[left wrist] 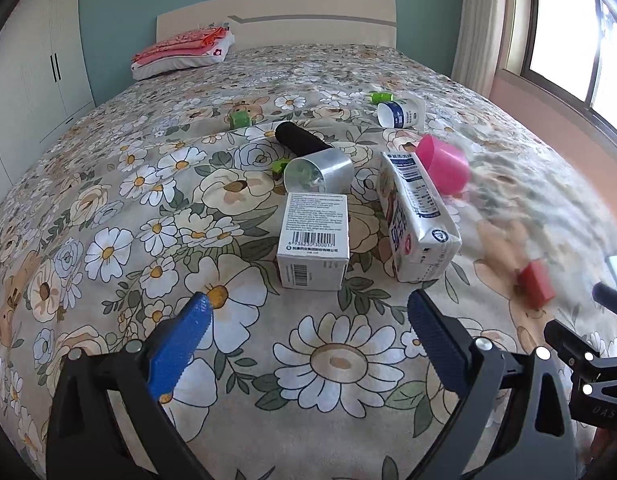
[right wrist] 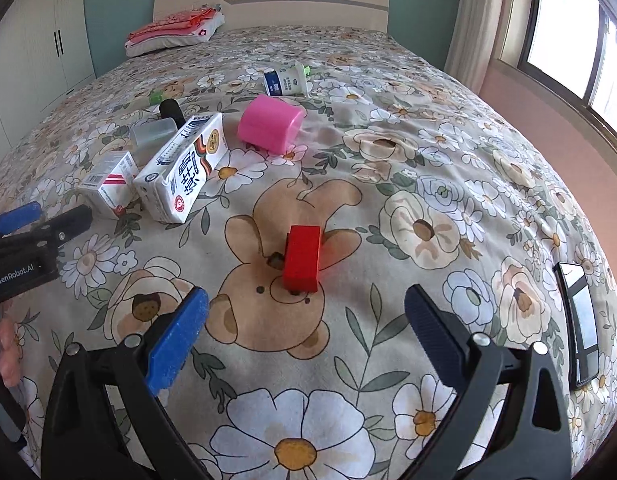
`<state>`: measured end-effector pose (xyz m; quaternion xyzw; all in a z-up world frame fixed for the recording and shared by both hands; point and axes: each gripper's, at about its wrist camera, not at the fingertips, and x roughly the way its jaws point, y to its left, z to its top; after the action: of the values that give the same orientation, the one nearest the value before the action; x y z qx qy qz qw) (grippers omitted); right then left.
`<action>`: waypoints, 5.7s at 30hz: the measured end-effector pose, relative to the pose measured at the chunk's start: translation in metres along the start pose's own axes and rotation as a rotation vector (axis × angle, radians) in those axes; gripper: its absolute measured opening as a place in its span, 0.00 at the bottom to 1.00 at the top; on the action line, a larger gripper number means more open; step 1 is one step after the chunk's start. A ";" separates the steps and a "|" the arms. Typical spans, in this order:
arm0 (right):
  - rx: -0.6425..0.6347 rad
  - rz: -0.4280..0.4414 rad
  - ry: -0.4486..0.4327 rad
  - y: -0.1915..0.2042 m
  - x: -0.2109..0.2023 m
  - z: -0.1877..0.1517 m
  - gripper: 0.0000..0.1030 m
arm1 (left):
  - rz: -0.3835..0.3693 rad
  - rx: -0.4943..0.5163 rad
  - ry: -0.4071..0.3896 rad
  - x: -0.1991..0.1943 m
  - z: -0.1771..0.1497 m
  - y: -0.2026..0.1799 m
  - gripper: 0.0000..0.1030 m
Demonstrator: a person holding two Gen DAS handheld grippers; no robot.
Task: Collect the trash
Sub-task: 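Grasp the white medicine box with the left tool while the right tool grasps the red block, then carry the medicine box and red block with both tools over the white bin, then open both tools to drop the medicine box and red block into the bin, then move both open tools back toward the items on the bed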
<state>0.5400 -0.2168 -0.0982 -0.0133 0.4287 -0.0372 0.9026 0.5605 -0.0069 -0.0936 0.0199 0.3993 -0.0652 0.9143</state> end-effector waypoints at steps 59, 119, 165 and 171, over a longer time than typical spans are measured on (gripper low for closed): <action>-0.226 0.424 -0.148 -0.009 -0.369 -0.146 0.20 | -0.113 0.101 -0.127 -0.388 -0.154 -0.011 0.43; -0.213 0.339 0.904 0.097 0.029 -0.451 0.21 | -0.172 -0.165 0.903 -0.027 -0.464 -0.024 0.43; -0.291 0.338 0.742 0.083 -0.052 -0.426 0.36 | -0.131 -0.023 0.705 -0.113 -0.430 -0.035 0.65; -0.356 0.400 0.689 0.068 -0.111 -0.402 0.36 | -0.142 0.043 0.616 -0.168 -0.397 -0.030 0.66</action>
<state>0.1621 -0.1373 -0.2705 -0.0721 0.6986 0.2104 0.6801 0.1544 0.0156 -0.2404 0.0304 0.6563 -0.1283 0.7429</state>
